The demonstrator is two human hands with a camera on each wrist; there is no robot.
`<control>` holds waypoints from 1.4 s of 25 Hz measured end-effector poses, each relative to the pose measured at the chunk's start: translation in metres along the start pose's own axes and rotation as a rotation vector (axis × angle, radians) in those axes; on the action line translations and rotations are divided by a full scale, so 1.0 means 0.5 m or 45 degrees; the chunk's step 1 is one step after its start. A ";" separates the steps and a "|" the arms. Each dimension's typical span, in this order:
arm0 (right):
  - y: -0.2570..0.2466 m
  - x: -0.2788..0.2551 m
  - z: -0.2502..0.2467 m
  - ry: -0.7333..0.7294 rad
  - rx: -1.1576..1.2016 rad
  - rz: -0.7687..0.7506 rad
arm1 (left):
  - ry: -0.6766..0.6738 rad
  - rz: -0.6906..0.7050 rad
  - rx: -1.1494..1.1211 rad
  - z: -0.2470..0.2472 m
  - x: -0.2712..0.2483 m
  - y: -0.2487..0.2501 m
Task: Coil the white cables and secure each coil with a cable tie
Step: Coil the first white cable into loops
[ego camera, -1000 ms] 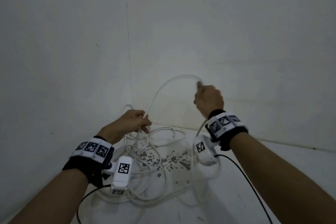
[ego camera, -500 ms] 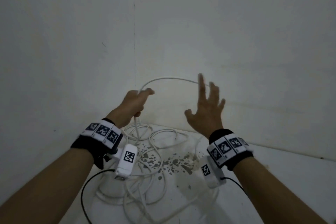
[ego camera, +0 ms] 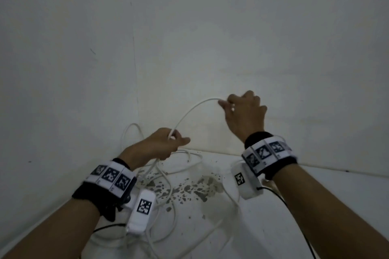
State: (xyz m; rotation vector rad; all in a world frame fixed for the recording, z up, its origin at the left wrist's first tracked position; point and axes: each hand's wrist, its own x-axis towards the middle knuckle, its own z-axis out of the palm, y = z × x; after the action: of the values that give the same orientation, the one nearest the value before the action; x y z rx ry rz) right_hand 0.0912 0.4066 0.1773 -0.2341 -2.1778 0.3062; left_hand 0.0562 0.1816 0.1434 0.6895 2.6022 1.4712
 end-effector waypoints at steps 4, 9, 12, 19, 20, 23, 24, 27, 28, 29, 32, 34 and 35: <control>0.105 0.031 -0.010 -0.081 0.614 0.483 | 0.460 -0.070 0.109 -0.012 0.004 -0.114; 0.117 -0.018 0.009 -0.193 0.770 0.617 | 0.199 -0.319 -0.969 -0.009 0.026 -0.103; 0.109 -0.082 0.004 -0.436 0.838 0.433 | -0.067 -0.194 -1.580 0.017 0.029 -0.048; 0.124 -0.178 -0.024 -0.822 0.041 0.023 | 0.109 0.032 -2.002 0.116 0.088 0.000; 0.120 -0.176 -0.038 -0.858 -0.010 -0.032 | 0.120 0.011 -1.937 0.139 0.091 0.005; 0.100 -0.171 -0.090 -0.969 -0.049 -0.222 | 0.084 -0.024 -1.676 0.198 0.101 0.015; 0.091 -0.171 -0.105 -0.966 -0.031 -0.277 | 0.010 -0.037 -1.578 0.214 0.102 0.015; 0.059 -0.169 -0.138 -0.868 0.059 -0.359 | -0.300 0.031 -1.022 0.251 0.077 0.038; 0.056 -0.166 -0.140 -0.802 0.084 -0.341 | -0.380 0.055 -0.801 0.261 0.064 0.049; 0.058 -0.162 -0.142 -0.715 0.079 -0.298 | -0.432 0.074 -0.641 0.269 0.050 0.059; 0.089 -0.142 -0.150 -0.367 0.103 -0.025 | -0.527 0.011 -0.703 0.265 0.030 0.067; 0.115 -0.133 -0.152 -0.215 0.275 0.162 | -0.557 -0.009 -0.921 0.255 0.034 0.065; 0.125 -0.130 -0.149 -0.202 0.405 0.220 | -0.572 -0.002 -1.022 0.252 0.035 0.066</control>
State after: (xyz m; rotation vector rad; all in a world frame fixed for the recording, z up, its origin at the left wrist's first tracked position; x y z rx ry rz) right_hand 0.1931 0.4580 0.1508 -0.2248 -2.2288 0.7845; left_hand 0.0869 0.3033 0.1056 0.7691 1.4997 1.8781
